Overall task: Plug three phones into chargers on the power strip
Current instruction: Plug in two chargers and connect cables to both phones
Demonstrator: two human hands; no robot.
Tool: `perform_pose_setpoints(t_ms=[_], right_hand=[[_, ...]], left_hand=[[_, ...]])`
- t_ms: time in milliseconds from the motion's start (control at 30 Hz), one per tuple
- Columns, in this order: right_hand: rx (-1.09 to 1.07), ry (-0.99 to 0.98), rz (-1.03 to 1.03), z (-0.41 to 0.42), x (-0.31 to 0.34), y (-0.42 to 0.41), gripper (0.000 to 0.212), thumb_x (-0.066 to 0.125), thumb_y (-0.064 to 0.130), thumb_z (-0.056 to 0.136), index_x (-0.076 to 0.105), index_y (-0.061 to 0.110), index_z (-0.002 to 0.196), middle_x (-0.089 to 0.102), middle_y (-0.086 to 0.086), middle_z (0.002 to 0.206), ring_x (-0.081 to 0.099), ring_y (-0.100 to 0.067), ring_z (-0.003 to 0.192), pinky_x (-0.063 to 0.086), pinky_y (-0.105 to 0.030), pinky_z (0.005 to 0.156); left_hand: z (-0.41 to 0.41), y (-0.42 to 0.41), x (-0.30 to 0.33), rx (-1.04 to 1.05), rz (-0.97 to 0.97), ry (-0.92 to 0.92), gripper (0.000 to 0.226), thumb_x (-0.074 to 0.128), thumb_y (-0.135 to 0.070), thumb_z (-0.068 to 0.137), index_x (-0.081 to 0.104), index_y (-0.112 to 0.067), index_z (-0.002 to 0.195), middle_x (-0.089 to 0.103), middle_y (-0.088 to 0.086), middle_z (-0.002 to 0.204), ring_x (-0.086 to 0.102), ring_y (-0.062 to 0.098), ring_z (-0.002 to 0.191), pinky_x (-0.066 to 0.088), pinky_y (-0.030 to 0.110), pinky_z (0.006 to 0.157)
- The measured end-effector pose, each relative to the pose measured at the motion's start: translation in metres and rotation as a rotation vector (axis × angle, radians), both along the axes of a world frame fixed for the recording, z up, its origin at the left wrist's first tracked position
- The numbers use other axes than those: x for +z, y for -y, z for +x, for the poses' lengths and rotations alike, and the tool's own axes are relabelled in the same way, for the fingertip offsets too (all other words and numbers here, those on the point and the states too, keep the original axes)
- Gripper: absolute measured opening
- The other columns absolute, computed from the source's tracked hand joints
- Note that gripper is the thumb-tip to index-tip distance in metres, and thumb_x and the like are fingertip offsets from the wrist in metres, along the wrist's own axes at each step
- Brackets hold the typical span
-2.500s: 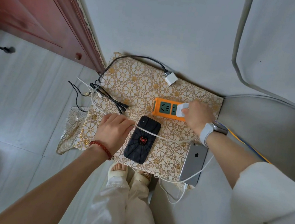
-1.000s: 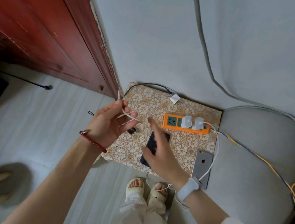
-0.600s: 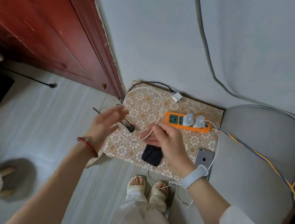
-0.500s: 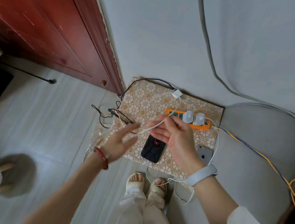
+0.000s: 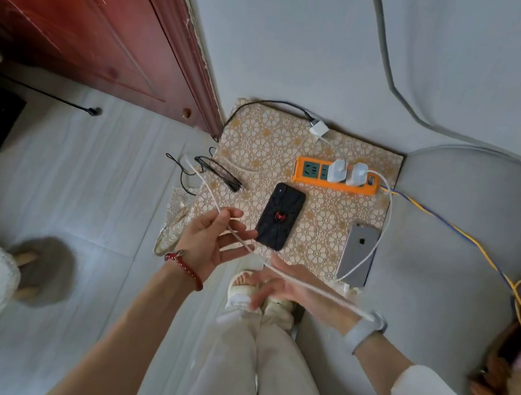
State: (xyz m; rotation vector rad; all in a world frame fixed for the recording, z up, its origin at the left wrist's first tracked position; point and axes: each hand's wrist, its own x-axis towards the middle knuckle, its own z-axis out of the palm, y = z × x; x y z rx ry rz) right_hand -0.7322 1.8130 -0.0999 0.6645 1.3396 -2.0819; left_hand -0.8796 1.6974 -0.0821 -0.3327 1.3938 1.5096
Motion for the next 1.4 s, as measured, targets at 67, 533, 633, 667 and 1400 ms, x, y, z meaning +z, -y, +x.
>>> perform_pose_setpoints(t_ms=[67, 533, 633, 667, 1400], right_hand=[[-0.185, 0.044, -0.239, 0.015, 0.000, 0.001, 0.046, 0.045, 0.039, 0.089, 0.051, 0.010, 0.124, 0.069, -0.014, 0.083, 0.065, -0.029, 0.088, 0.047, -0.041, 0.095], [-0.788, 0.286, 0.212, 0.014, -0.034, -0.031, 0.016, 0.038, 0.026, 0.096, 0.052, 0.019, 0.092, 0.039, 0.000, 0.055, 0.050, -0.018, 0.050, 0.054, -0.049, 0.077], [-0.692, 0.338, 0.301, 0.026, -0.047, -0.021, 0.023, 0.035, 0.029, 0.096, 0.055, 0.018, 0.093, 0.040, -0.002, 0.054, 0.047, -0.020, 0.051, 0.056, -0.047, 0.071], [-0.678, 0.336, 0.318, 0.031, -0.052, -0.019, 0.025, 0.035, 0.028, 0.097, 0.057, 0.017, 0.089, 0.043, -0.003, 0.054, 0.048, -0.020, 0.052, 0.056, -0.046, 0.070], [-0.530, 0.185, 0.698, 0.065, -0.107, -0.013, 0.025, 0.048, 0.020, 0.091, 0.064, 0.002, 0.086, 0.051, 0.002, 0.047, 0.047, -0.017, 0.048, 0.046, -0.038, 0.062]], left_hand=[[0.005, 0.005, -0.006, -0.009, -0.034, -0.011, 0.028, 0.037, -0.015, 0.097, 0.061, -0.008, 0.083, 0.065, 0.002, 0.061, 0.071, 0.021, 0.070, 0.060, 0.035, 0.060], [0.064, 0.019, -0.063, -0.630, -0.705, 0.033, 0.033, 0.050, -0.036, 0.089, 0.061, -0.005, 0.093, 0.065, 0.009, 0.095, 0.064, 0.025, 0.084, 0.052, 0.036, 0.080], [0.061, 0.013, -0.069, -1.088, -0.796, -0.198, 0.047, 0.043, -0.048, 0.088, 0.060, -0.007, 0.070, 0.069, 0.016, 0.097, 0.065, 0.031, 0.093, 0.052, 0.039, 0.089], [0.060, 0.007, -0.072, -1.141, -0.794, -0.313, 0.047, 0.042, -0.046, 0.088, 0.063, -0.007, 0.075, 0.070, 0.017, 0.097, 0.065, 0.031, 0.093, 0.051, 0.038, 0.088], [0.049, -0.101, -0.168, -0.756, -0.913, -0.676, 0.086, 0.072, -0.047, 0.061, 0.038, 0.000, 0.124, 0.038, 0.018, 0.128, 0.037, 0.033, 0.119, 0.039, 0.046, 0.098]])
